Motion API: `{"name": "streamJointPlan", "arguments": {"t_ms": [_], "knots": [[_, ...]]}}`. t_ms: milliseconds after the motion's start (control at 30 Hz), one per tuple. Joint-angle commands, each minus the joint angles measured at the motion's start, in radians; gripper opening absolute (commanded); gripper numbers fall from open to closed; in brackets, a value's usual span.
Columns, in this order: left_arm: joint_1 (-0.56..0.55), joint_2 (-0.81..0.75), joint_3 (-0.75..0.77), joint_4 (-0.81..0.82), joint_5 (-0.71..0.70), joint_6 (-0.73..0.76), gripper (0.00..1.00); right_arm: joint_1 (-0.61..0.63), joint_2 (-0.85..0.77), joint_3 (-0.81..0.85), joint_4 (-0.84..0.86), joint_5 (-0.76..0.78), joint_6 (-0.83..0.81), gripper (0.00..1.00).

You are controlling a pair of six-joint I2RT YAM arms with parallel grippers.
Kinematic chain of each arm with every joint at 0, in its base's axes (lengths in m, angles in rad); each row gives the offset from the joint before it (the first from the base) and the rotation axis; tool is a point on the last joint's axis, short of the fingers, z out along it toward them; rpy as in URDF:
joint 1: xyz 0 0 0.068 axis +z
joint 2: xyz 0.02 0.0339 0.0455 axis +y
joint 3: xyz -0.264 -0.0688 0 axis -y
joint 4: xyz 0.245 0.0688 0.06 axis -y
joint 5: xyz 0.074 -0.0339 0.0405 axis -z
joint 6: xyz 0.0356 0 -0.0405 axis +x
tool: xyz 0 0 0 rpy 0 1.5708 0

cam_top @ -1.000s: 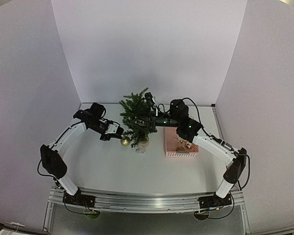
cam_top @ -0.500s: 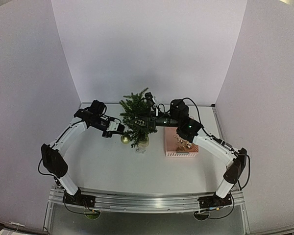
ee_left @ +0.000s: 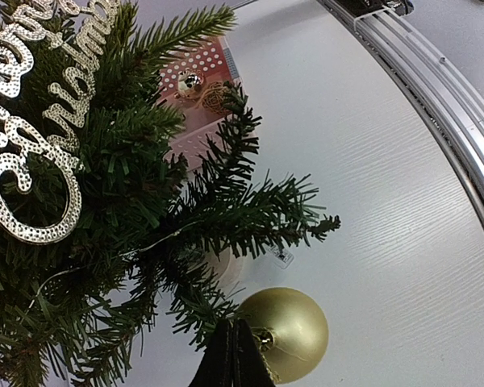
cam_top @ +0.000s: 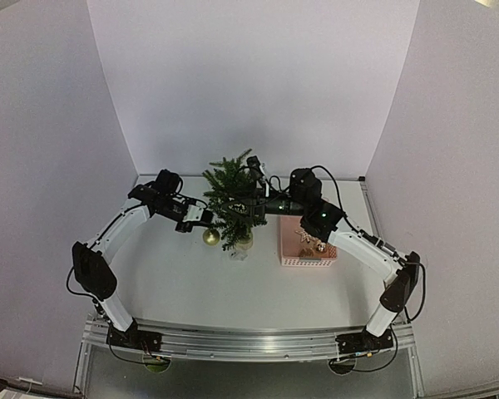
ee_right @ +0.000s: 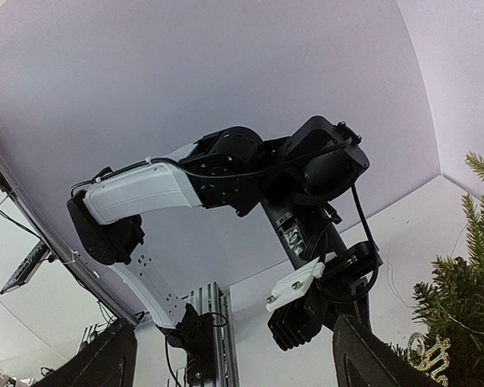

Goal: Decorate the small christmas tree

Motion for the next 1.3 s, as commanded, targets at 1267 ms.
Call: {"name": "streamJointPlan", "arguments": {"t_ms": [1267], "knots": [[0.097, 0.01, -0.081, 0.118, 0.217, -0.038, 0.0, 0.068, -0.067, -0.099, 0.014, 0.112, -0.181, 0.79]]}}
